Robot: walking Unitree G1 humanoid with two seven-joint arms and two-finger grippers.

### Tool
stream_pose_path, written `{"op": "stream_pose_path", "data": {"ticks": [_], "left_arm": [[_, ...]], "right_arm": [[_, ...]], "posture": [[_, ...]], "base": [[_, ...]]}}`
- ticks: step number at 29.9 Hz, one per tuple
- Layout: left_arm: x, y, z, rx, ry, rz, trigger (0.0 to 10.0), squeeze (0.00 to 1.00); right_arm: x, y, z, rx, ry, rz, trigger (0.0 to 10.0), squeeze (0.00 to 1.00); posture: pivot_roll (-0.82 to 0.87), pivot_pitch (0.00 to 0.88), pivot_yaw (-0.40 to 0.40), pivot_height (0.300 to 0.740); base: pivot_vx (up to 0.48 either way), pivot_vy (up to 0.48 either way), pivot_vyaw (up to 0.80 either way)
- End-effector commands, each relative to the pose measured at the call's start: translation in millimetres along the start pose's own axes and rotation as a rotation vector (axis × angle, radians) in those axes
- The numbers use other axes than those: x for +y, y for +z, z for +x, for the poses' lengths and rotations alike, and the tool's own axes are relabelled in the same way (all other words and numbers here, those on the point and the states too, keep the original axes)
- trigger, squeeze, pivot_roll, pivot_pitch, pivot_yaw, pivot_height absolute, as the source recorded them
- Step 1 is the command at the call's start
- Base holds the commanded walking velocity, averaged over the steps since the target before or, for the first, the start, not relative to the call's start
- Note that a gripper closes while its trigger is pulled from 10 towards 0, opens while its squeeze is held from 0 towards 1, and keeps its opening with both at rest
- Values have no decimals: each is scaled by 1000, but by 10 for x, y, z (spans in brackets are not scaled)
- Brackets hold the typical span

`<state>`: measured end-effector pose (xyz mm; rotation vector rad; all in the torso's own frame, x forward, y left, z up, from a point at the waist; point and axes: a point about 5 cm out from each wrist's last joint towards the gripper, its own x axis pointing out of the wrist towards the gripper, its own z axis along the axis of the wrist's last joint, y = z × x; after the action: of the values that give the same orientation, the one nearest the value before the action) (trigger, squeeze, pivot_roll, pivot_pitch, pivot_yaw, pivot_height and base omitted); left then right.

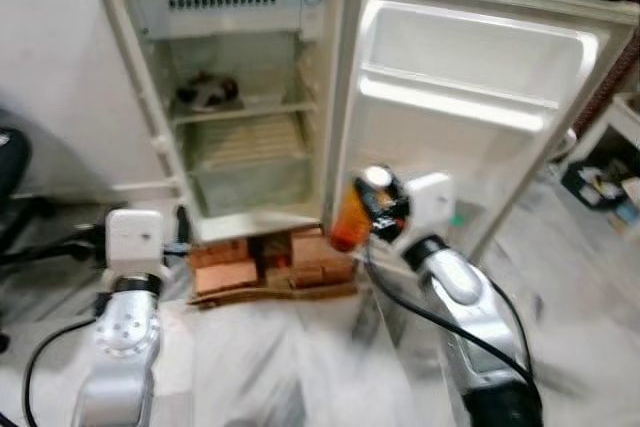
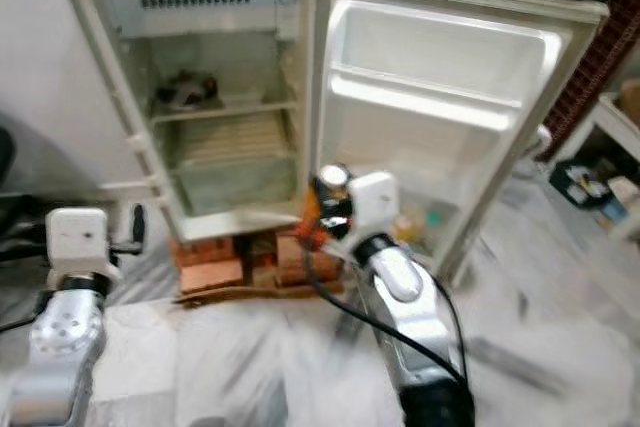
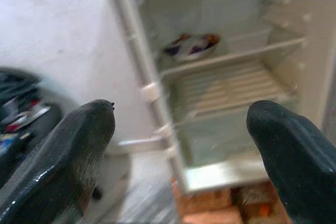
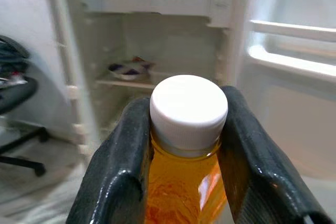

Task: Restocking fridge

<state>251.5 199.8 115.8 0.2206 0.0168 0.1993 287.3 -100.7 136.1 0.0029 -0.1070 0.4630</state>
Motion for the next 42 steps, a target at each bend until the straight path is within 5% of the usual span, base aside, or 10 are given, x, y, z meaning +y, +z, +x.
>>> {"op": "stream_pose_path", "data": {"ticks": [1, 23, 34, 42], "left_arm": [[-65, 43, 5, -10, -27, -9, 10000, 0], [-112, -79, -161, 51, -46, -26, 10000, 0], [-87, -103, -217, 56, -45, -1, 10000, 0], [-116, -68, -168, 45, -50, -5, 10000, 0]], "right_arm": [[-108, 87, -17, -31, -30, -41, 10000, 0], [-56, -202, -145, 146, 42, -3, 10000, 0], [-3, -207, -170, 127, 57, 39, 10000, 0], [7, -205, -168, 120, 66, 43, 10000, 0]], "posture": [[79, 66, -26, 740], [82, 78, -34, 740], [88, 78, -34, 740], [81, 78, -30, 695]], "base": [[480, 0, 0], [124, 0, 0], [0, 0, 0], [0, 0, 0]]}}
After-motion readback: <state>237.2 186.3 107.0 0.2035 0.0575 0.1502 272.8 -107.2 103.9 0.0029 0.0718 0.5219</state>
